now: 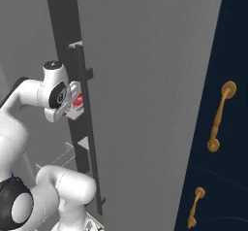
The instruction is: Take the meat container that has the steak and place it on the second highest rack of the freezer. Then take the vegetable container that has the carrot and avocado and place it on the highest rack of the freezer.
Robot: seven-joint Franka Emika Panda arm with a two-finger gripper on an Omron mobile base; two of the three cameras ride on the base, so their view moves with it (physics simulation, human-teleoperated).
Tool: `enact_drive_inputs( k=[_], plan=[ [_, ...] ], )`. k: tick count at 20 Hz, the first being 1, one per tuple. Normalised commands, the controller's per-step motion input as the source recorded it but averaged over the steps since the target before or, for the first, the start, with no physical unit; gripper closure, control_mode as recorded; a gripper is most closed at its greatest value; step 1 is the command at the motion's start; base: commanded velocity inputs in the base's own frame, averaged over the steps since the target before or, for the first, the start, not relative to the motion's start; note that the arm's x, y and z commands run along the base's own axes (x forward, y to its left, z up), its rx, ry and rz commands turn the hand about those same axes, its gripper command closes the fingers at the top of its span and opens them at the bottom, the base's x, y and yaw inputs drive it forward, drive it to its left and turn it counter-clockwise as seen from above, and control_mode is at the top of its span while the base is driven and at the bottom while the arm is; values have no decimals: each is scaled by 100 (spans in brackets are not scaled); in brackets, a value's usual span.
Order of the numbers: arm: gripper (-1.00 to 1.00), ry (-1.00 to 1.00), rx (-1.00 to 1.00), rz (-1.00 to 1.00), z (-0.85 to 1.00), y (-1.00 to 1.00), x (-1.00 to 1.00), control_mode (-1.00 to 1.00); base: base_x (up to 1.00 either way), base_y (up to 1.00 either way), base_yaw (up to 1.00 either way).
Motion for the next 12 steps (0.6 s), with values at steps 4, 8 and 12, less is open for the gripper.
enact_drive_inputs(
  k=[4,8,12],
  plan=[
    [100,-8,0,0,-32,-3,42,-100,0,0,0],
    [100,-15,0,0,-23,-1,41,-100,0,0,0],
    [100,-14,0,-1,-14,-10,28,-100,0,0,0]
  ],
)
